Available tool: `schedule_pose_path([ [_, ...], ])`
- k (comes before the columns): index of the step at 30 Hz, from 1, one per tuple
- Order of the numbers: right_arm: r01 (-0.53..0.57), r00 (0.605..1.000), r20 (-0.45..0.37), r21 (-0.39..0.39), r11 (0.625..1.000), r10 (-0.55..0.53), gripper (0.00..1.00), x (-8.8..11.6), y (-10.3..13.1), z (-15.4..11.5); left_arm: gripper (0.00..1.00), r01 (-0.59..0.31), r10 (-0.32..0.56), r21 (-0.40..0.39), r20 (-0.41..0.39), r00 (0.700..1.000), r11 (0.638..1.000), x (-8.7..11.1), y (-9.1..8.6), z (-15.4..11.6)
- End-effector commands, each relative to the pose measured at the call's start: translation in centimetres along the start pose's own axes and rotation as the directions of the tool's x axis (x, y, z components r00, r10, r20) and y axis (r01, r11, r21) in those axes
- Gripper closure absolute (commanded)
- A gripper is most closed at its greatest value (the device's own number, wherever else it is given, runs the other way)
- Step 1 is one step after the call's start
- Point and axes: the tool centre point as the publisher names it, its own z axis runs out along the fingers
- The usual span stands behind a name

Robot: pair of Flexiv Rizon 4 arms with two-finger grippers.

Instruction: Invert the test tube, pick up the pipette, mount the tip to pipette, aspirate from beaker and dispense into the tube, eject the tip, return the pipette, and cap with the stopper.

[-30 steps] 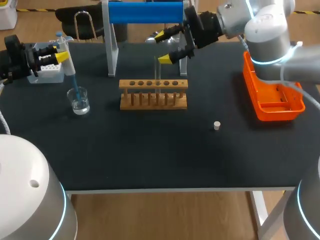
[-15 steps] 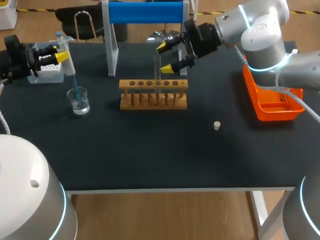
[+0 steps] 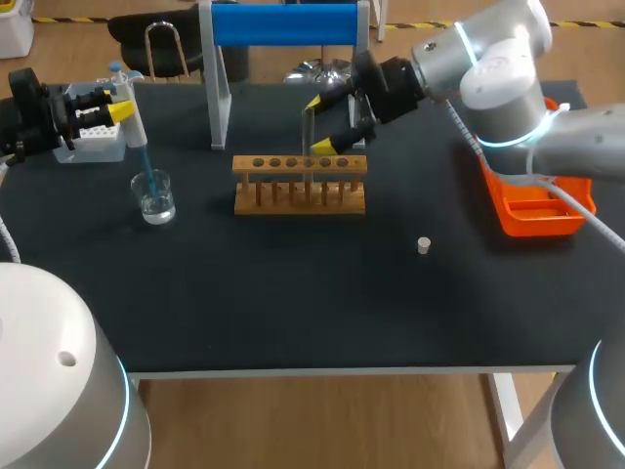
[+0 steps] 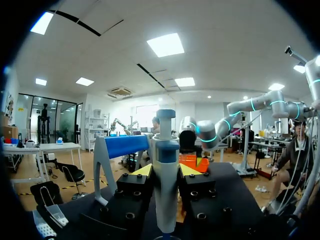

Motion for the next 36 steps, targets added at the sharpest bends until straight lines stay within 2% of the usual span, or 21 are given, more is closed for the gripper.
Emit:
schedule_pose_path([
  [1,0.008,1.000,0.003,0.020,1.000,-0.008,0.00,-0.5,-0.2,0.9,1.00,0.001,-0.001,0.001,-0.003,1.000,1.000,-0.1,0.0,-0.1],
  [10,0.018,1.000,0.021,0.040,0.999,-0.019,0.00,-0.2,0.0,2.1,1.00,0.001,-0.001,0.001,-0.003,1.000,1.000,-0.1,0.0,-0.1],
  [21,-0.006,0.996,0.091,0.075,0.997,0.000,0.00,-0.2,0.1,2.8,1.00,0.001,-0.001,0.001,-0.003,1.000,1.000,-0.1,0.0,-0.1],
  [36,-0.007,0.995,0.098,0.105,0.994,-0.004,0.00,-0.3,-0.9,3.4,1.00,0.001,-0.001,0.001,-0.003,1.000,1.000,-0.1,0.0,-0.1],
])
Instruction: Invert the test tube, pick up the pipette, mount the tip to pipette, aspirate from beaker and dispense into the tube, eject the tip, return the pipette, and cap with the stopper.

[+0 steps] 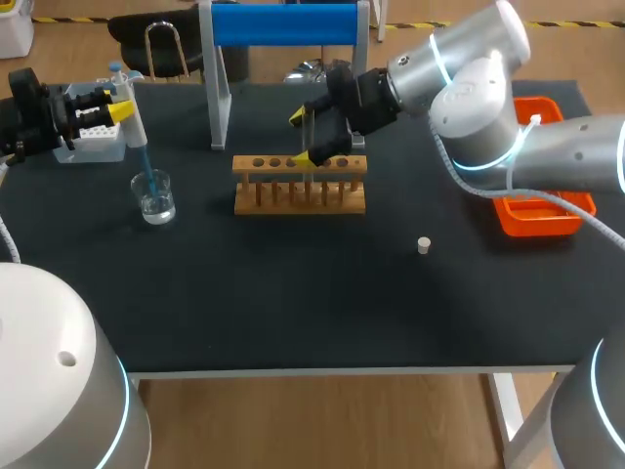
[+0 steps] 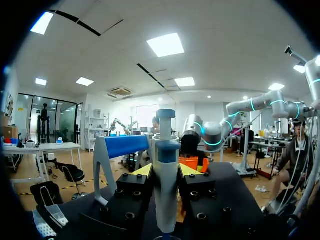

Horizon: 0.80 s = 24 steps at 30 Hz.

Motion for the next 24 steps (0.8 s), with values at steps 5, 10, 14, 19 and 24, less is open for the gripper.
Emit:
schedule_pose_path([
  [5,0.000,1.000,0.005,0.008,1.000,0.000,0.00,-0.21,-0.21,0.40,1.00,0.001,-0.001,0.001,-0.003,1.000,1.000,-0.07,-0.03,-0.07],
  [10,-0.001,1.000,0.007,0.010,1.000,0.001,0.00,-0.23,-0.34,0.45,1.00,0.001,-0.001,0.001,-0.003,1.000,1.000,-0.07,-0.03,-0.07],
  [14,-0.005,1.000,0.012,0.011,1.000,0.005,0.00,-0.27,-0.48,0.42,1.00,0.001,-0.001,0.001,-0.003,1.000,1.000,-0.07,-0.03,-0.07],
  [19,-0.008,1.000,0.017,0.011,1.000,0.008,0.00,-0.30,-0.51,0.37,1.00,0.001,-0.001,0.001,-0.003,1.000,1.000,-0.07,-0.03,-0.07],
  [24,-0.019,0.999,0.029,0.011,1.000,0.018,0.00,-0.30,-0.52,0.24,1.00,0.001,-0.001,0.001,-0.003,1.000,1.000,-0.07,-0.03,-0.07],
])
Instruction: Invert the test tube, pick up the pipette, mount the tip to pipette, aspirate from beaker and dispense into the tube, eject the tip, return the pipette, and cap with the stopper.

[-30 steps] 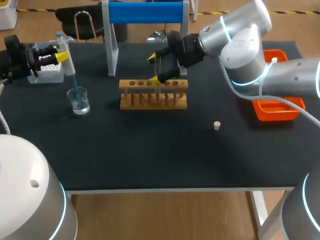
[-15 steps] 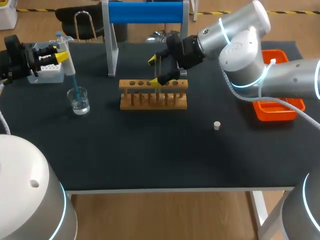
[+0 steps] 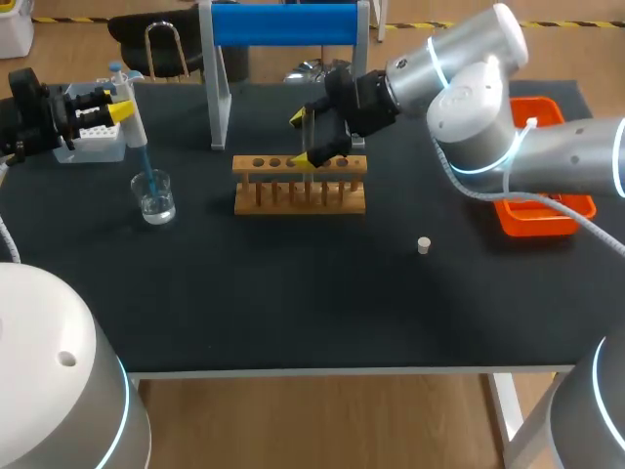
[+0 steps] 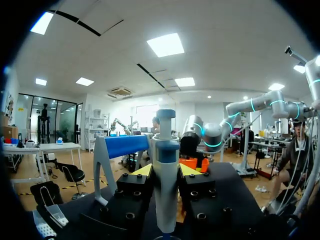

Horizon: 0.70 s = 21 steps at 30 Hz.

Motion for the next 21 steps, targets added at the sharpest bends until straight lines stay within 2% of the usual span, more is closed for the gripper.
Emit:
schedule_pose_path([
  [1,-0.008,1.000,0.010,0.002,1.000,0.008,0.00,0.12,0.01,-0.20,1.00,0.001,-0.001,0.001,-0.003,1.000,1.000,-0.07,-0.03,-0.07],
  [21,-0.009,1.000,0.014,0.007,1.000,0.009,0.00,0.12,-0.01,-0.25,1.00,0.001,-0.001,0.001,-0.003,1.000,1.000,-0.07,-0.03,-0.07],
])
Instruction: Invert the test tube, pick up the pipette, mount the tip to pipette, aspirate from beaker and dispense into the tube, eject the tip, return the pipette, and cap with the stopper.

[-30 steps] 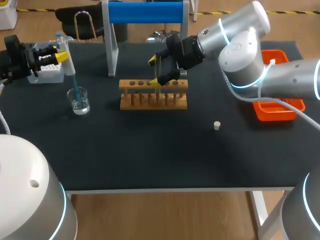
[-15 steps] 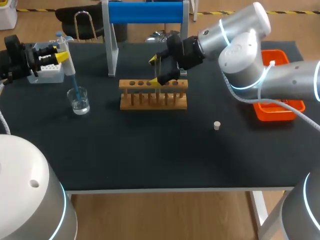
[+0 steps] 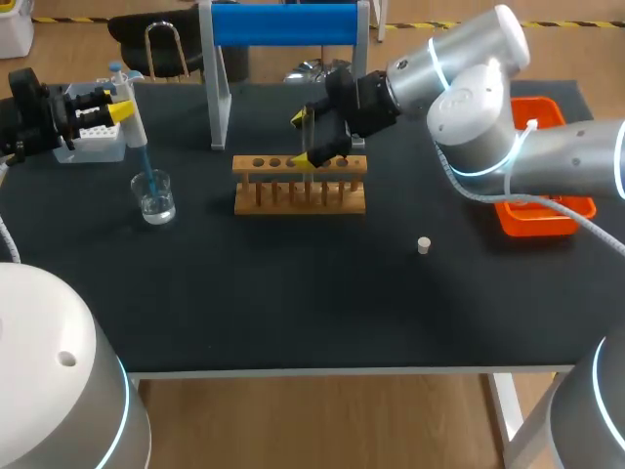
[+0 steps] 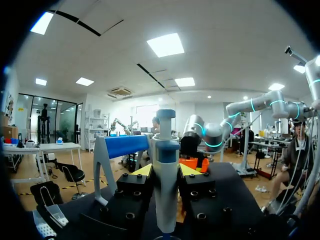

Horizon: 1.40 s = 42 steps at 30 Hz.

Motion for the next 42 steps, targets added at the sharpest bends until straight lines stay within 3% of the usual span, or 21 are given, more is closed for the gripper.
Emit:
schedule_pose_path([
  [1,-0.001,1.000,0.001,0.002,1.000,0.001,0.00,0.1,0.1,-0.1,1.00,0.001,-0.001,0.001,-0.003,1.000,1.000,-0.1,0.0,-0.1],
  [19,-0.001,1.000,0.001,0.002,1.000,0.001,0.00,0.1,0.1,-0.1,1.00,-0.043,0.043,-0.034,-0.001,0.999,0.999,1.3,-3.2,0.4],
  [32,-0.001,1.000,0.001,0.002,1.000,0.001,0.00,0.1,0.1,-0.1,1.00,-0.107,0.105,-0.080,-0.035,0.994,0.991,3.0,-7.9,2.0],
  [42,-0.001,1.000,0.001,0.002,1.000,0.001,0.00,0.1,0.1,-0.1,1.00,-0.091,0.081,-0.110,-0.094,0.992,0.990,5.2,-12.9,6.5],
])
